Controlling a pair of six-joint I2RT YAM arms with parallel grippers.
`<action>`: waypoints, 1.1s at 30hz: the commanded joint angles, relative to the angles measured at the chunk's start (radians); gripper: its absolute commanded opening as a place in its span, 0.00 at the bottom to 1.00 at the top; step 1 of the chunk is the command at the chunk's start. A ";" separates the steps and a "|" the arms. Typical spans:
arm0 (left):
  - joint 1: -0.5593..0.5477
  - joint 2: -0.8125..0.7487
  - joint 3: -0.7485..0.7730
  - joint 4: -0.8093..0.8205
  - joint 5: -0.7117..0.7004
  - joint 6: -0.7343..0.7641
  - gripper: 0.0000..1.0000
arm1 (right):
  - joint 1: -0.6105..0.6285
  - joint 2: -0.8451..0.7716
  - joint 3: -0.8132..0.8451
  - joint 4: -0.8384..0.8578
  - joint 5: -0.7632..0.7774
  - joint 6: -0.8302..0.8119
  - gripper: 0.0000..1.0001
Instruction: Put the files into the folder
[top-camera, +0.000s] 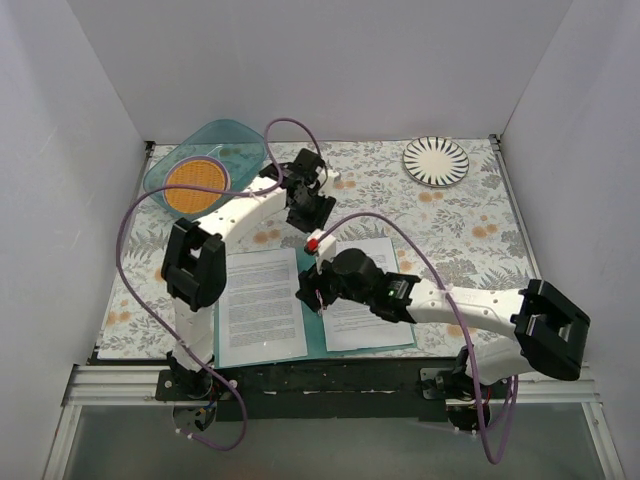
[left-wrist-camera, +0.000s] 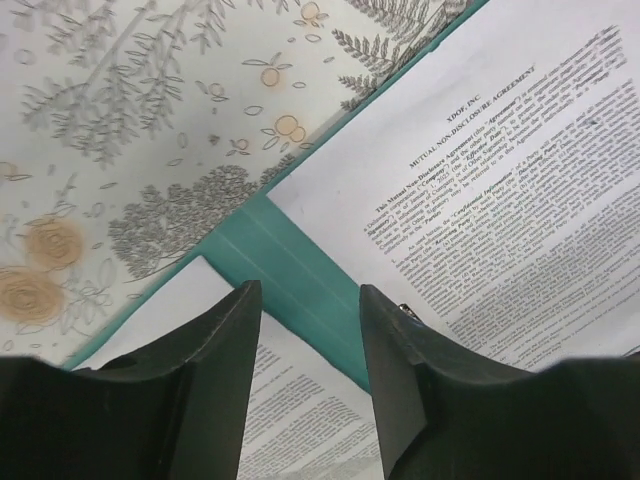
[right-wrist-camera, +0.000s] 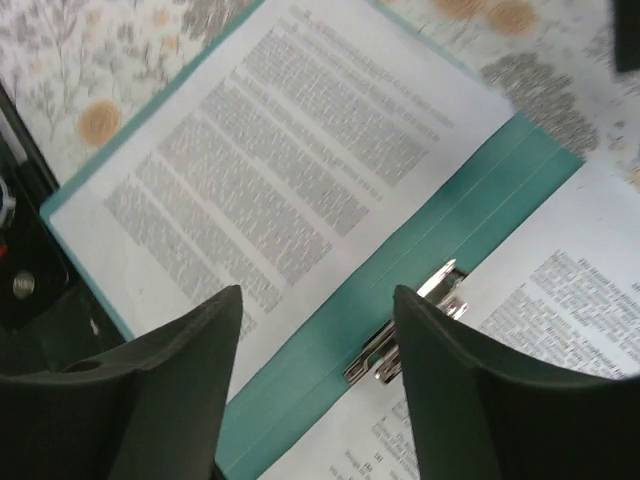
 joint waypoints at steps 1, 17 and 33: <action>0.128 -0.163 -0.126 0.006 -0.004 0.035 0.45 | 0.162 0.007 0.058 -0.195 0.189 -0.085 0.75; 0.332 -0.151 -0.437 0.237 -0.051 0.121 0.41 | 0.518 0.382 0.382 -0.416 0.454 -0.120 0.94; 0.332 -0.128 -0.548 0.297 -0.063 0.135 0.36 | 0.554 0.491 0.378 -0.360 0.474 -0.095 0.94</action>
